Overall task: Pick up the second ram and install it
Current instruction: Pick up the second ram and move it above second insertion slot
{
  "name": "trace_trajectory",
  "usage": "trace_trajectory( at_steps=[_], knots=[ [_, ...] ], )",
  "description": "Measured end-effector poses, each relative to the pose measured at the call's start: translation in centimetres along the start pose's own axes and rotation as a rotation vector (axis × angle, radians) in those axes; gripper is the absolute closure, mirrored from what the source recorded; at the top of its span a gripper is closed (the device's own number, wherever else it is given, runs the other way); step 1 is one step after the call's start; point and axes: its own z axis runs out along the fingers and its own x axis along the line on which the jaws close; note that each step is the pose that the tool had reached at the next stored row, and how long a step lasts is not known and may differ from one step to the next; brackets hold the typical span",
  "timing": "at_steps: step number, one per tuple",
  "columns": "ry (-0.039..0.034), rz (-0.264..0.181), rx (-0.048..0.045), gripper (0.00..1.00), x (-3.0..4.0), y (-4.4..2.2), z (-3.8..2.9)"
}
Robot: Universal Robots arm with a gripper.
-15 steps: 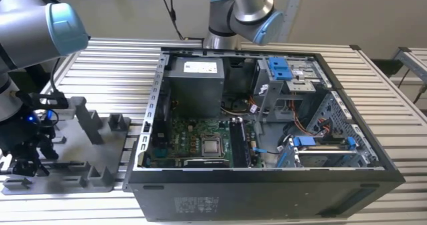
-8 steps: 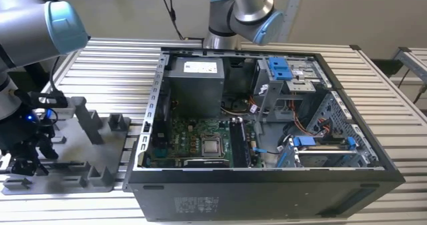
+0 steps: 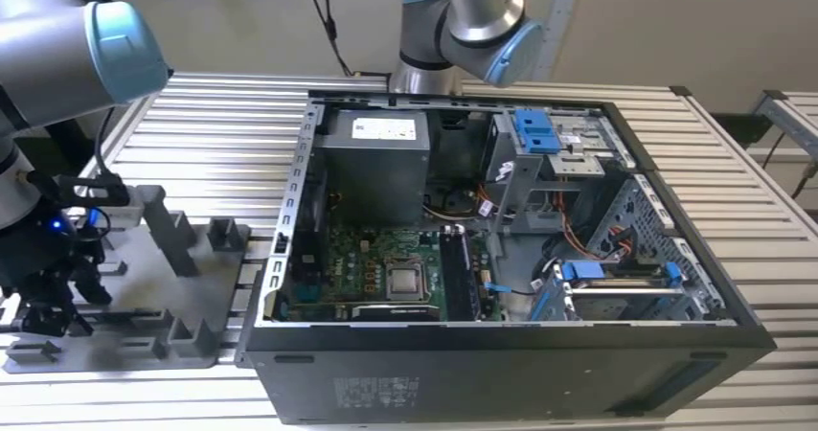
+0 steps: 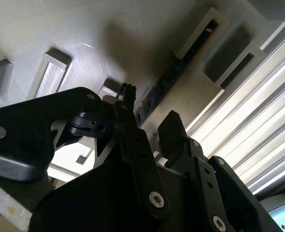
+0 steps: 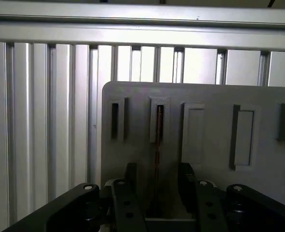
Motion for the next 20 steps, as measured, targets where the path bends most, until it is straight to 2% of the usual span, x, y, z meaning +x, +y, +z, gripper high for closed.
trace_trajectory(
  at_steps=[6,8,9,10,20],
  knots=[
    [0.0,0.0,0.0,0.54,0.0,0.01,0.0],
    [0.0,0.0,0.0,0.67,0.0,0.01,0.0],
    [0.0,0.0,0.0,0.67,0.0,0.01,0.0],
    [0.0,0.0,0.0,0.73,0.0,0.01,0.0],
    [0.0,0.0,0.0,0.75,0.0,0.02,0.0]
  ],
)
